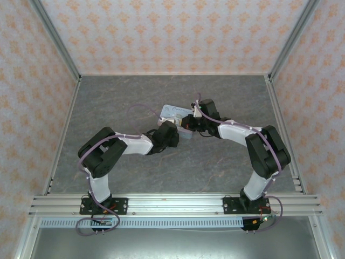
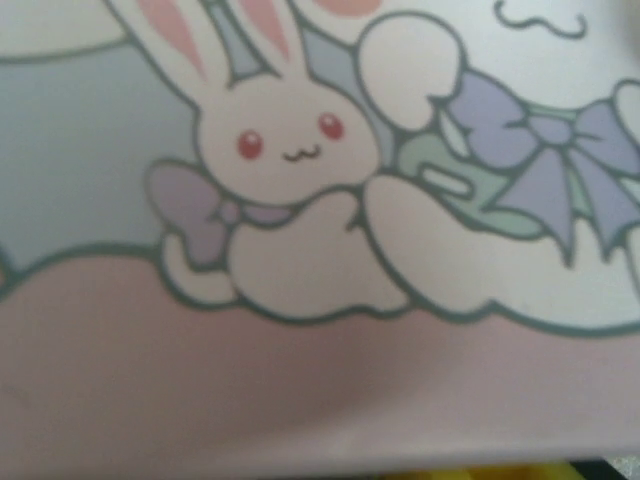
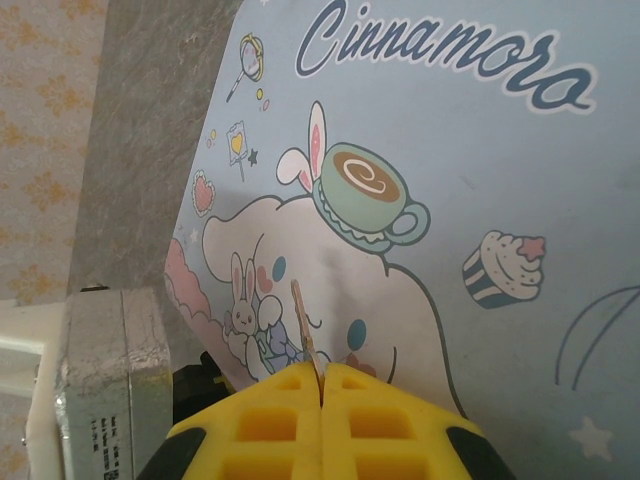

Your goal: Unlock a padlock with a key

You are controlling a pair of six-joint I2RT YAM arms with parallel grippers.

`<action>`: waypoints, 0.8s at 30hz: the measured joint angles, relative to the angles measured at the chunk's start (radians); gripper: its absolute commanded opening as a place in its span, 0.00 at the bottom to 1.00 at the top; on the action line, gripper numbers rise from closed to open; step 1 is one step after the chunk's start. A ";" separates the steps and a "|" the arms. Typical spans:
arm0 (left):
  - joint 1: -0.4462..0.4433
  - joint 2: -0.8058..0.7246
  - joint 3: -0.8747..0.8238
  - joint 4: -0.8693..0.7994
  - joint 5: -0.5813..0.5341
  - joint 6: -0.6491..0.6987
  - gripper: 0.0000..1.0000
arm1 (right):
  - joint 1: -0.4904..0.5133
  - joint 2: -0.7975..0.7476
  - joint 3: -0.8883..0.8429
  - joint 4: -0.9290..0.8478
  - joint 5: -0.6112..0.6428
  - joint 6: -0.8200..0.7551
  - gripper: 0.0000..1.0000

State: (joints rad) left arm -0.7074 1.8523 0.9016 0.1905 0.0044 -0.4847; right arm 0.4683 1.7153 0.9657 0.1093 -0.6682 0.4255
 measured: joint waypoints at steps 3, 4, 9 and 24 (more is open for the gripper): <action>-0.001 0.000 0.001 -0.001 -0.003 0.001 0.32 | 0.000 0.000 0.000 0.001 0.000 0.004 0.00; -0.001 0.000 0.001 -0.001 -0.005 0.002 0.33 | 0.000 -0.001 0.000 0.000 0.000 0.004 0.00; -0.002 0.000 0.001 -0.001 -0.005 0.000 0.37 | 0.000 -0.004 0.001 -0.010 0.001 0.004 0.00; -0.013 -0.004 0.013 -0.024 -0.021 0.016 0.43 | 0.000 -0.006 0.003 -0.017 0.010 0.004 0.00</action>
State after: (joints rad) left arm -0.7204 1.8481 0.9150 0.1669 -0.0162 -0.4690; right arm 0.4683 1.7096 0.9684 0.0925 -0.6579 0.4294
